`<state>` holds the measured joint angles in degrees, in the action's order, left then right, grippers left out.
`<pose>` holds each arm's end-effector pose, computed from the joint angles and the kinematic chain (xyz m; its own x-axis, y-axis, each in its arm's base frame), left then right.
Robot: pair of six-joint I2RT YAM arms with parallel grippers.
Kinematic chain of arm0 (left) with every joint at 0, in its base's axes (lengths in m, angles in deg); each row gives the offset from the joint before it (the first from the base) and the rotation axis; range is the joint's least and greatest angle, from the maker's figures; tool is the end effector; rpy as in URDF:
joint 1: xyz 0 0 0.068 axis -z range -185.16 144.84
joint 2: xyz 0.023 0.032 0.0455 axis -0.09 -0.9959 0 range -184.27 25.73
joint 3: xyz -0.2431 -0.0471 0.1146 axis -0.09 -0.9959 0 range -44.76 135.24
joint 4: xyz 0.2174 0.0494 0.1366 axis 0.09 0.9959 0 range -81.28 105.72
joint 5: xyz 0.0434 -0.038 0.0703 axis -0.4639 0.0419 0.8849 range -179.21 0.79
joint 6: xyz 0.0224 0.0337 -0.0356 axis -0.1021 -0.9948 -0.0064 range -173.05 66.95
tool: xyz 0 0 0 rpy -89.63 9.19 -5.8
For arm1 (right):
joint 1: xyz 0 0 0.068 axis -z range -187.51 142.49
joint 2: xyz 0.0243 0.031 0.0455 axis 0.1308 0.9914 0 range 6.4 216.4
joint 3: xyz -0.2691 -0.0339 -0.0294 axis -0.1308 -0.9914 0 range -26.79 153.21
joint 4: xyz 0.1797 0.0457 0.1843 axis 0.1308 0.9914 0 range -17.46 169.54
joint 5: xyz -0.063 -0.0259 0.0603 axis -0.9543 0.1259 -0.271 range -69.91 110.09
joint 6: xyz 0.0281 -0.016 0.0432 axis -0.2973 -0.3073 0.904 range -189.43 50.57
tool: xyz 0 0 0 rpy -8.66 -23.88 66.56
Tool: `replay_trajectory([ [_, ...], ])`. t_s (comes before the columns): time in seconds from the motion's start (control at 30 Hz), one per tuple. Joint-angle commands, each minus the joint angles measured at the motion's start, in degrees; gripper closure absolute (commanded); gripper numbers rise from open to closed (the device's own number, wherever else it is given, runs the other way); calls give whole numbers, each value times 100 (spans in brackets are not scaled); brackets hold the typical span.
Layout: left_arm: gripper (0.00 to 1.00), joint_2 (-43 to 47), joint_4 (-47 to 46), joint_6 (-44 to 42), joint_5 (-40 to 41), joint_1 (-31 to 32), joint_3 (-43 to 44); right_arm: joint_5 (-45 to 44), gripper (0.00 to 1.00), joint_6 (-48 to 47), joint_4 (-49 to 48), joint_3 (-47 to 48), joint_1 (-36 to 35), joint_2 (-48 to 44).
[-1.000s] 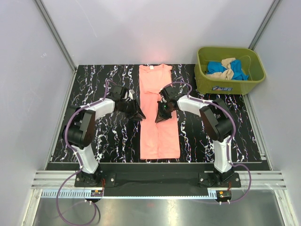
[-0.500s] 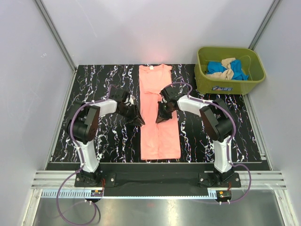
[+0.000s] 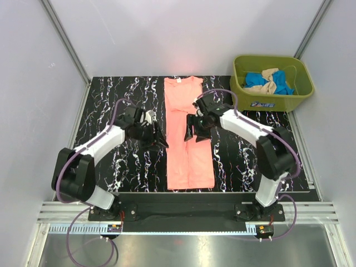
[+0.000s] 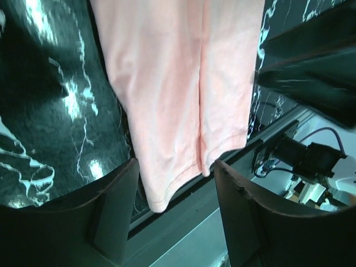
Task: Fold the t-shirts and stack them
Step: Fold the tshirt
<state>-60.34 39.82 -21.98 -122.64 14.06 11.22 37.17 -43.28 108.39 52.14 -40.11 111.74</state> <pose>0.2711 -0.1153 0.2151 -0.9798 -0.1145 -0.1638 0.0232 0.7490 -0.6622 0.3198 0.2169 0.2172 -0.9471 -0.1053 -0.3032 -0.2368 0.8670 0.4385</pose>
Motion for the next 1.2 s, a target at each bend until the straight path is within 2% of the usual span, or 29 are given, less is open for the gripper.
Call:
replay_trajectory([
  [0.0,39,212,-32,144,47,186,-788,-135,31,-180,466,-516,43,-917],
  [0.17,39,248,-805,707,11,870,-1563,-39,32,47,300,-1765,271,-1970],
  [0.27,41,169,-1052,988,82,1266,-1880,251,38,380,-16,-2671,491,-2507],
  [0.4,45,318,-1289,1339,249,1461,-2223,708,41,847,-526,-3777,562,-3010],
  [0.53,45,292,-1412,1384,258,1497,-2417,902,38,1207,-1009,-4342,562,-3274],
  [0.77,45,55,-1843,1577,74,1549,-2812,885,37,1454,-1177,-4799,562,-3292],
  [0.9,49,11,-1923,1595,82,1558,-2909,981,41,1524,-1502,-4975,562,-3046],
  [1.1,55,-33,-1914,1613,170,1558,-3050,1069,53,1586,-1731,-5169,544,-2791],
  [1.13,58,-68,-1966,1613,153,1567,-3102,1069,57,1586,-1714,-5186,553,-2756],
  [1.17,68,-86,-1967,1630,144,1584,-3120,1078,70,1577,-1670,-5230,553,-2764],
])
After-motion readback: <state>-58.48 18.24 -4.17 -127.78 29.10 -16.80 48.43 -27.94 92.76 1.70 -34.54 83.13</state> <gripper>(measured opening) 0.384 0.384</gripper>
